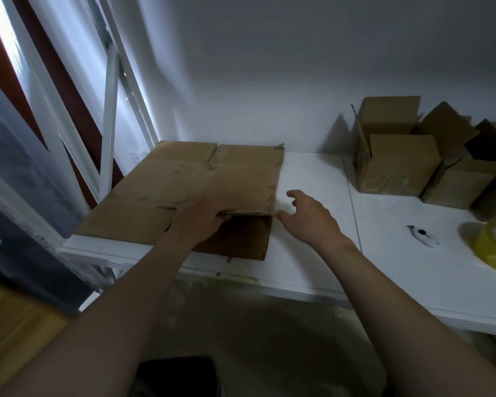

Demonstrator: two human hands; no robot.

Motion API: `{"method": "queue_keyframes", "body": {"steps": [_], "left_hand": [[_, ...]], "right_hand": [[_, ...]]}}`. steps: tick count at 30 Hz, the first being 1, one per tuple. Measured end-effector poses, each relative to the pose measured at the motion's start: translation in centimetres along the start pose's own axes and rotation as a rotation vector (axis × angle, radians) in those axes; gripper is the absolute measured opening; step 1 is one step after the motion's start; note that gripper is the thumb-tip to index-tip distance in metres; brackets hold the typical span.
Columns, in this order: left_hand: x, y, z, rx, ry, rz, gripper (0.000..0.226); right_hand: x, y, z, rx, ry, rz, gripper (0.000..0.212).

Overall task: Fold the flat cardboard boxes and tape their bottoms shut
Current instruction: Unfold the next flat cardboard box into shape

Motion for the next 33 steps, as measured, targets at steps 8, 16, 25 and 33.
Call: {"method": "queue_keyframes", "body": {"steps": [8,16,25,33], "left_hand": [[-3.8,0.9,5.7,0.117,-0.005,0.304,0.032],[-9.0,-0.8,11.9,0.115,-0.142,0.461,0.031],[-20.3,-3.3,18.2,0.186,-0.208,0.604,0.024],[-24.0,-6.3,17.7,0.179,-0.041,0.674,0.027]], "right_hand": [[-1.8,-1.2,0.9,0.139,0.166,-0.098,0.064],[-10.2,-4.4,0.0,0.119,0.692,0.16,0.027],[-22.0,-8.4,-4.0,-0.093,0.741,0.46,0.019],[-27.1,-11.4,-6.4,-0.343,0.16,0.721,0.022]]}}
Point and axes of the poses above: each hand's wrist, its own y-axis towards the middle knuckle, its own x-axis out of the palm, z = x × y, the point moved 3 cm from there along y, towards the middle knuckle, and after that the axes turned 8 degrees about -y, right-handed, at the moved point
